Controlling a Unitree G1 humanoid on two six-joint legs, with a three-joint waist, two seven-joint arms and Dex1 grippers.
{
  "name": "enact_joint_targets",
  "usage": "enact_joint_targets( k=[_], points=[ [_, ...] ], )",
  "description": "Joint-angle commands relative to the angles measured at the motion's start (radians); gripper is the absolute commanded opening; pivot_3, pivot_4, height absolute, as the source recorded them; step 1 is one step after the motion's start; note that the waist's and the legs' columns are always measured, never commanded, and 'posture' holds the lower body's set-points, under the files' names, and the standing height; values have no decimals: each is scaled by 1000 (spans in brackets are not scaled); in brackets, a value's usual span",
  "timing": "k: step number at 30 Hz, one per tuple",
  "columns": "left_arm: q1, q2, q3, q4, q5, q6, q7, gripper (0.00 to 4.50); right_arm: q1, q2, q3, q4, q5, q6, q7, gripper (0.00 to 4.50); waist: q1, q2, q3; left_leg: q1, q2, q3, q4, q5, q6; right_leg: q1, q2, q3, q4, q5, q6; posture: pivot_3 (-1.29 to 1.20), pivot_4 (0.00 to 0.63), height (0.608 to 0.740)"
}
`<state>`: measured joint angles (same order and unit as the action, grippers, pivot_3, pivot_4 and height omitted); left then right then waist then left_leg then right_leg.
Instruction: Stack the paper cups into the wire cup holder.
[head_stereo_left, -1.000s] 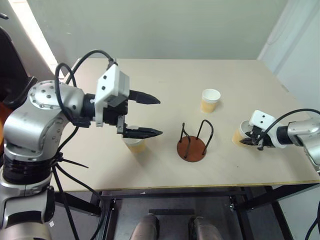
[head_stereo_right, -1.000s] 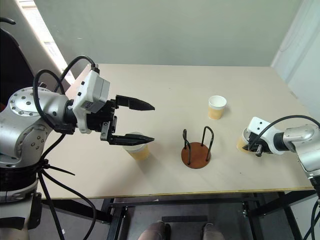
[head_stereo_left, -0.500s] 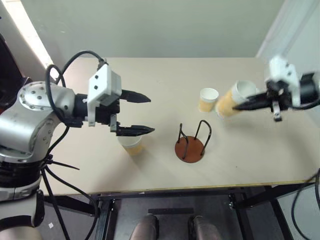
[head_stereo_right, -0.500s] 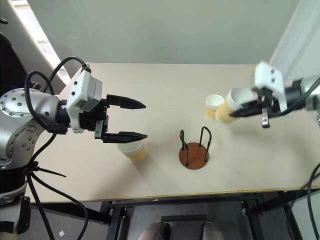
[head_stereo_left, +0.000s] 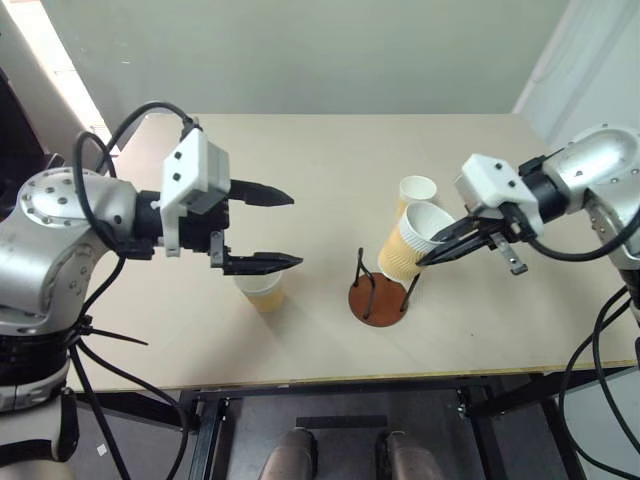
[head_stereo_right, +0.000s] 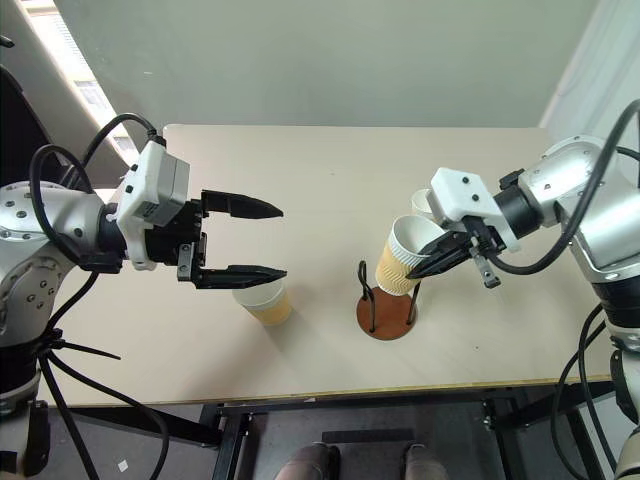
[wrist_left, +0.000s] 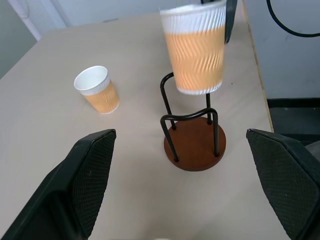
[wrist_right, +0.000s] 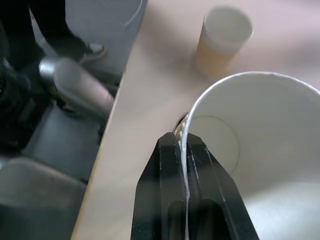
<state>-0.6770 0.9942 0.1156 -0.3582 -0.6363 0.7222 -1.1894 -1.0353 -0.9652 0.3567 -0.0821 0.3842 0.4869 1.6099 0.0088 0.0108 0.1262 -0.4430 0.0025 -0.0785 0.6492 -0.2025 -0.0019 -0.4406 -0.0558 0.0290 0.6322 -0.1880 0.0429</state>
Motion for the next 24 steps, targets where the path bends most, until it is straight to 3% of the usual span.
enact_joint_targets(
  k=[1,10,11,14,20,24],
  points=[
    [5,20,40,-37,-23,8,21,4500,-18,15,3,2,-15,-36,5,24,0,0,0,0,0,0,0,0,0,0,0,0,1,0,0,0,150,740],
    [9,41,39,-43,-40,15,39,4500,-34,45,51,47,-103,-133,5,24,-1,0,0,1,0,0,0,0,-1,-1,0,0,4,0,-1,0,150,740],
    [9,43,38,-41,-40,14,41,4500,-38,46,55,51,-105,-138,5,205,-1,0,0,1,0,0,0,0,-1,-1,0,0,4,0,-2,0,150,740],
    [12,50,22,-37,-26,8,50,4500,-45,50,64,74,-124,-159,5,910,-1,0,0,1,0,0,-1,0,-1,-1,0,0,5,0,-2,0,150,740],
    [17,49,8,-36,-13,1,57,4500,-62,58,43,104,-130,-164,5,3056,-2,0,0,2,0,0,-1,0,-1,-1,0,0,5,-1,-4,0,150,740],
    [0,39,-17,0,45,-29,90,4500,-130,122,0,277,-188,-180,-53,4482,-6,0,0,4,0,0,-1,0,-3,-2,0,1,8,-2,-5,0,150,740]
  ],
)
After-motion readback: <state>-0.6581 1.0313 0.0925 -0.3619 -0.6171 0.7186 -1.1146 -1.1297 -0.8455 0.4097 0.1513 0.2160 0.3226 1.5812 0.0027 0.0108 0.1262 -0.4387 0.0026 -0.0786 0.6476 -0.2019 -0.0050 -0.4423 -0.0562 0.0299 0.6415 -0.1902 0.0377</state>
